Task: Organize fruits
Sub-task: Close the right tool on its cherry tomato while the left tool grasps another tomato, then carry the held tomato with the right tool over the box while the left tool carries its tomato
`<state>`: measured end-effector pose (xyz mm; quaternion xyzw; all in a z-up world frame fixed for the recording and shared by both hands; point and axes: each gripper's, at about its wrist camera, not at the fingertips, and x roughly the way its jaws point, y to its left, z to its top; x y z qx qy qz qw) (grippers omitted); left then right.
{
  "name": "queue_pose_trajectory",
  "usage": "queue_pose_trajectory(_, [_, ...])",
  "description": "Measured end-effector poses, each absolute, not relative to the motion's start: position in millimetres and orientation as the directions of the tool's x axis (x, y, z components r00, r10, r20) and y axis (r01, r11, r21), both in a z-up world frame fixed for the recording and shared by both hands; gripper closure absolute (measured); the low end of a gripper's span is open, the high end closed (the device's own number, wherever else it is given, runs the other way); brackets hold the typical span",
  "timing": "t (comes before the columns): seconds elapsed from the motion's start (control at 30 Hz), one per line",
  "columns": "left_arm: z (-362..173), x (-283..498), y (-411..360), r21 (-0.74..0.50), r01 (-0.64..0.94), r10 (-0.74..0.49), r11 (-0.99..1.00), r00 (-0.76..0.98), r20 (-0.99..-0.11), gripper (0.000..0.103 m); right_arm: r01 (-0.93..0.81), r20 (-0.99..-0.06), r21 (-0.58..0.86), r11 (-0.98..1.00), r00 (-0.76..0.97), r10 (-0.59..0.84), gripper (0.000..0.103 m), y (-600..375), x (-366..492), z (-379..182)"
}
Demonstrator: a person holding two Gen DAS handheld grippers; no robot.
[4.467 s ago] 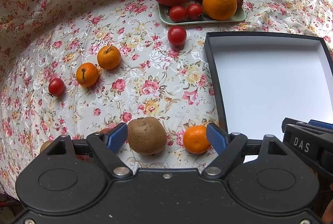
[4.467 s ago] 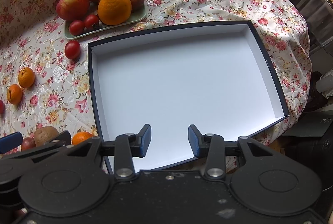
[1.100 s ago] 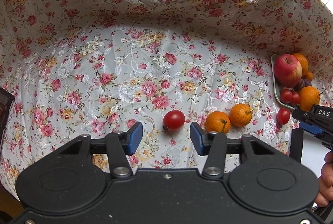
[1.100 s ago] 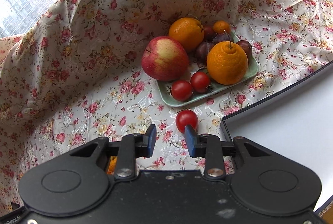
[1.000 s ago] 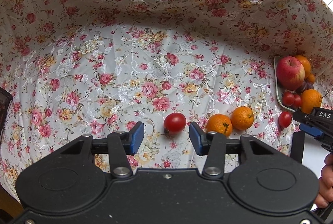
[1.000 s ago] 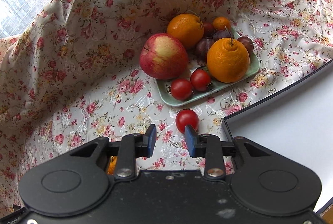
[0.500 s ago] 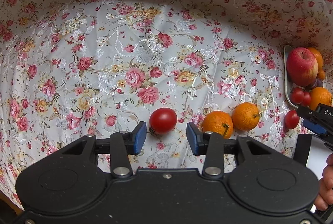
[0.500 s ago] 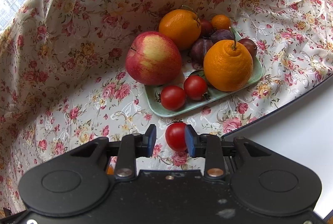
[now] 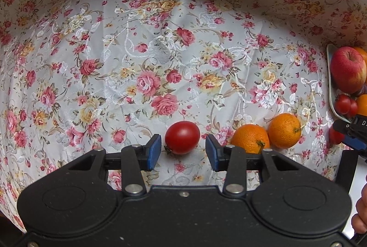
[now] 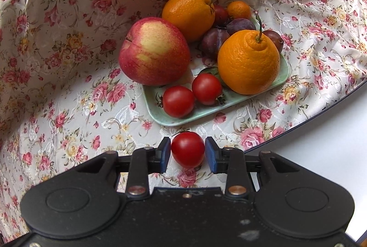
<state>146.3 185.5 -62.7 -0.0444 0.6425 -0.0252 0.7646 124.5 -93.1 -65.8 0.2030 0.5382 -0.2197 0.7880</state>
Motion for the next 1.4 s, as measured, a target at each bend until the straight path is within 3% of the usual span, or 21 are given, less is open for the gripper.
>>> queue_pose_trajectory(0.53, [-84, 158, 176, -0.071, -0.025, -0.065, 0.997, 0.192, -0.979, 0.053, 0.558, -0.941, 0.051, 0.828, 0.304, -0.147, 0.067, -85, 127, -72])
queue_pose_trajectory(0.57, [-84, 159, 174, -0.062, -0.02, -0.056, 0.998, 0.201, -0.978, 0.058, 0.558, -0.941, 0.055, 0.828, 0.305, -0.144, 0.067, -84, 127, -72])
queue_pose_trajectory(0.83, [-82, 158, 175, -0.077, -0.053, -0.067, 0.996, 0.166, -0.984, 0.06, 0.554, -0.949, 0.17, 0.815, 0.316, -0.017, 0.068, -84, 122, -67])
queue_pose_trajectory(1.13, [-47, 150, 167, -0.03, -0.075, -0.012, 0.997, 0.237, -0.972, 0.06, 0.501, -0.923, 0.22, 0.837, 0.384, 0.013, 0.068, -73, 113, -40])
queue_pose_trajectory(1.4, [-8, 123, 141, -0.107, 0.019, -0.109, 0.994, 0.273, -0.956, 0.06, 0.449, -0.913, 0.215, 0.867, 0.407, 0.015, 0.068, -67, 90, -20])
